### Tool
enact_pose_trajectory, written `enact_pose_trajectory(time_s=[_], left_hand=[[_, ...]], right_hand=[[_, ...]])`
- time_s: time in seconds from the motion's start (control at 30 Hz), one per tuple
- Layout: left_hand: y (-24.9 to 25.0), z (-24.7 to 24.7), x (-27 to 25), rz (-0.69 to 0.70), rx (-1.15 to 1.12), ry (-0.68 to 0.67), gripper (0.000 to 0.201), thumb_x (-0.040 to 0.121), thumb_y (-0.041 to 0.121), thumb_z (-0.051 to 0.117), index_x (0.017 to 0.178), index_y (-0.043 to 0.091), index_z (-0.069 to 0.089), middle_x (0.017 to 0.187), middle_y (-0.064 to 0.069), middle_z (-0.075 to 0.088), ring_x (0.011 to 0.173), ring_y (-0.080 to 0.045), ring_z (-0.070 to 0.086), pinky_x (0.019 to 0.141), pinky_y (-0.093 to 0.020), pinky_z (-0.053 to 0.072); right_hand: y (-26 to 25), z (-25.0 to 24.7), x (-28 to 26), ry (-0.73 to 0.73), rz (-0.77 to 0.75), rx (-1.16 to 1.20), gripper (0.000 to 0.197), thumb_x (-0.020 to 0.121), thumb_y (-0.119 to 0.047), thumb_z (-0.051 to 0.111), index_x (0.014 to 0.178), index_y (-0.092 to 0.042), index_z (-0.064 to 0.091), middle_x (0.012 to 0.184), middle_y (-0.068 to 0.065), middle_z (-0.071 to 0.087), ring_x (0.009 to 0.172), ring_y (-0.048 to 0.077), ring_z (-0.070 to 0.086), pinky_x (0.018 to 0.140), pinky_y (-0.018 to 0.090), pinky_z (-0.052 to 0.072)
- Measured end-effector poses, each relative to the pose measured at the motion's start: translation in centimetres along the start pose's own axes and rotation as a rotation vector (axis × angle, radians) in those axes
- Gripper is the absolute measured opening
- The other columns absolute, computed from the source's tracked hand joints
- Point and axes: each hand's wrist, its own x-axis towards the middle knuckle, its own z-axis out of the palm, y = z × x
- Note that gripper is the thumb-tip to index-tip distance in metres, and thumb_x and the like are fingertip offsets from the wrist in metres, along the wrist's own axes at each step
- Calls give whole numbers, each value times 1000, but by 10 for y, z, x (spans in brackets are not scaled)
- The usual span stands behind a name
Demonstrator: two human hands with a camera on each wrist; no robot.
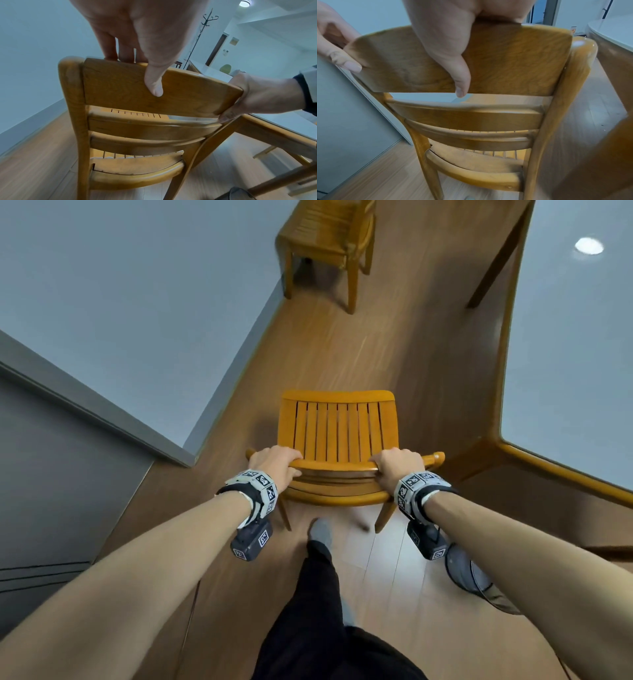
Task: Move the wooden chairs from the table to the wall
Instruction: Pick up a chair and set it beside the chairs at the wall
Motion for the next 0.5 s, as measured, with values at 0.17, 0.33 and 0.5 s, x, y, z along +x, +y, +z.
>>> enact_pose_trajectory(time_s=[0.17, 0.33, 0.5], left_hand=[[-14, -39, 80, 4, -30, 39, 19, 93, 45, 62, 110, 37, 66, 93, 9, 69, 87, -19, 65, 67, -31, 46], [-21, -100, 162, 1, -78, 31, 23, 95, 44, 60, 116, 37, 65, 98, 7, 69, 92, -20, 64, 75, -34, 49], [-29, -154, 233, 18, -93, 63, 16, 94, 45, 61, 105, 34, 66, 84, 9, 65, 83, -19, 64, 78, -37, 51]], right_hand=[[14, -52, 83, -41, 0, -7, 11, 85, -20, 59, 86, -29, 65, 82, -4, 63, 77, 23, 61, 64, 33, 46], [35, -127, 162, -91, -34, 9, 16, 87, -21, 58, 95, -32, 66, 88, -4, 63, 84, 23, 63, 69, 34, 49], [49, -191, 230, -62, -33, 14, 23, 87, -20, 62, 104, -33, 67, 94, -4, 65, 88, 22, 62, 71, 33, 47]])
